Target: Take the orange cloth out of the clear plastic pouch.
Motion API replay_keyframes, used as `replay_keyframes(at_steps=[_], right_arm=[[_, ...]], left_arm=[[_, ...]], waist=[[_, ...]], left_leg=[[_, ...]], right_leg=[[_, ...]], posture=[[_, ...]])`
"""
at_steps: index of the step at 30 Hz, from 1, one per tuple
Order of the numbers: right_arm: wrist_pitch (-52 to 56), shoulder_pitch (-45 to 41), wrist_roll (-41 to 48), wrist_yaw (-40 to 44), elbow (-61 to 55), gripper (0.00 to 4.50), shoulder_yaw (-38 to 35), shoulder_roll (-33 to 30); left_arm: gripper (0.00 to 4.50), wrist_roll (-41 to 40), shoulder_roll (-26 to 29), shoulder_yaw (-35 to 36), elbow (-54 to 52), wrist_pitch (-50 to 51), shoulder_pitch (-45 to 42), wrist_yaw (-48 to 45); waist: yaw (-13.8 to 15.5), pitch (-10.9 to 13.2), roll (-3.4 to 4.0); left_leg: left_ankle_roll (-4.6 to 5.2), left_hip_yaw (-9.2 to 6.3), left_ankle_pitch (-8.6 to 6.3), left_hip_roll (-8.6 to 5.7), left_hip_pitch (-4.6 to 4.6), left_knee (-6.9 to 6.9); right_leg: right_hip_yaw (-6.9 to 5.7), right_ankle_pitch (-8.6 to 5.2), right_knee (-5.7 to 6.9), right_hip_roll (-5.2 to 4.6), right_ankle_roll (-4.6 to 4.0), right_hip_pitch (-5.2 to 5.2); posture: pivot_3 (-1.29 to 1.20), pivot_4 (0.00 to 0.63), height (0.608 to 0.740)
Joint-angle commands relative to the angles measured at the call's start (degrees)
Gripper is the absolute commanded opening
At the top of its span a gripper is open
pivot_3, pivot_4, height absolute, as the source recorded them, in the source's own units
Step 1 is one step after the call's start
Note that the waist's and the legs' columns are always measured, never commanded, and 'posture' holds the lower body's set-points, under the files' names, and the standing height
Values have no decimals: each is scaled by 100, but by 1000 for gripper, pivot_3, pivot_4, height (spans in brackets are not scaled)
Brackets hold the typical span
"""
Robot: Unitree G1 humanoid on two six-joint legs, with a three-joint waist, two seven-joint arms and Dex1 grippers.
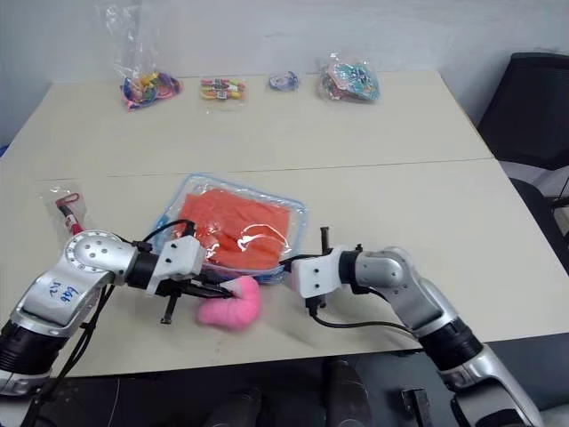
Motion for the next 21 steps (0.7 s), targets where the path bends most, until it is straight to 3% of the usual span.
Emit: replay_keyframes(at_steps=[1,9,13,21], right_arm=[[-502,149,264,109,-67,28,-593,-491],[-1720,225,541,308,439,28,-991,-958],[-2481,414,590,518,715,28,-969,-1306],[-2600,510,768,477,882,28,-1117,-1492]], left_arm=[[0,-48,394,637,500,-33,-124,-22],[0,153,734,931,1600,-493,-463,-136],[0,455,870,949,2743,-1007,-935,-87],[0,650,734,844,3598,-1439,-1490,-27]], waist=[[-3,0,0],[-3,1,1],[8,1,1],[-6,1,1]], left_leg=[[0,0,0,0,0,0],[0,4,0,3,2,-3],[0,4,0,1,0,-2],[0,12,0,3,2,-2]], right_leg=[[0,0,0,0,0,0],[-1,0,-1,2,0,0],[-4,0,-1,1,0,0],[-6,0,2,2,0,-1]], posture=[[0,150,740],[0,150,740],[0,150,740],[0,150,740]])
